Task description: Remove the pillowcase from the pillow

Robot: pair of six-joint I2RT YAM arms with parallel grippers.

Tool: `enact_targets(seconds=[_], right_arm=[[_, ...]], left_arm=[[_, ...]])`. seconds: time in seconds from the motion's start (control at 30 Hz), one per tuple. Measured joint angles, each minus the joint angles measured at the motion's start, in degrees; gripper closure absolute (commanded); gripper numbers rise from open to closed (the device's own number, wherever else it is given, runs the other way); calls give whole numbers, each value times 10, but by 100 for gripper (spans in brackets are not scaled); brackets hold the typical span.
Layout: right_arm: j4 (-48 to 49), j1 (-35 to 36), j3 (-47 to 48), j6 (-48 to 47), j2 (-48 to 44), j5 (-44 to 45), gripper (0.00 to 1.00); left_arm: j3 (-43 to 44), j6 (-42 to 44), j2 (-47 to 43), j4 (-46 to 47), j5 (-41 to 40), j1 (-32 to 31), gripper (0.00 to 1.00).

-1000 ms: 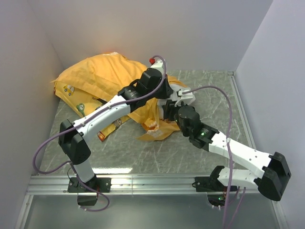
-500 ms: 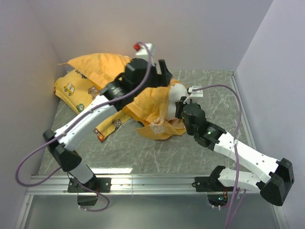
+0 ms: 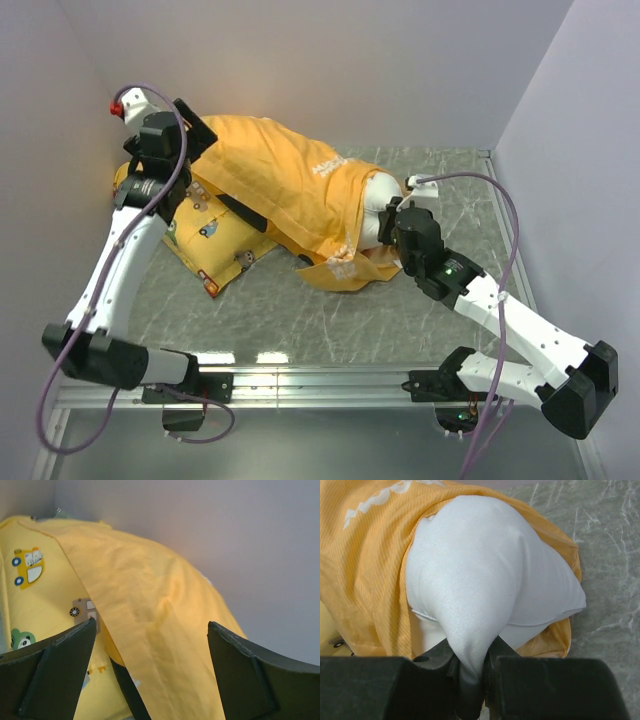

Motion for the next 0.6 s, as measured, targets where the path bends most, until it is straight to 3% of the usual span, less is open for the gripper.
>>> enact_targets(seconds=[0.2, 0.4, 0.5, 0.6], right_arm=[[-10, -21, 5, 3, -1, -23, 100], [-30, -25, 19, 3, -1, -34, 100], [-41, -28, 30, 2, -1, -36, 100], [-53, -33, 40, 0, -2, -37, 100]], left_arm=[[-35, -51, 92, 24, 87, 109, 2], [-11, -83, 170, 42, 128, 157, 4], [2, -97, 197, 70, 146, 176, 9], [8, -109, 221, 107, 165, 195, 23]])
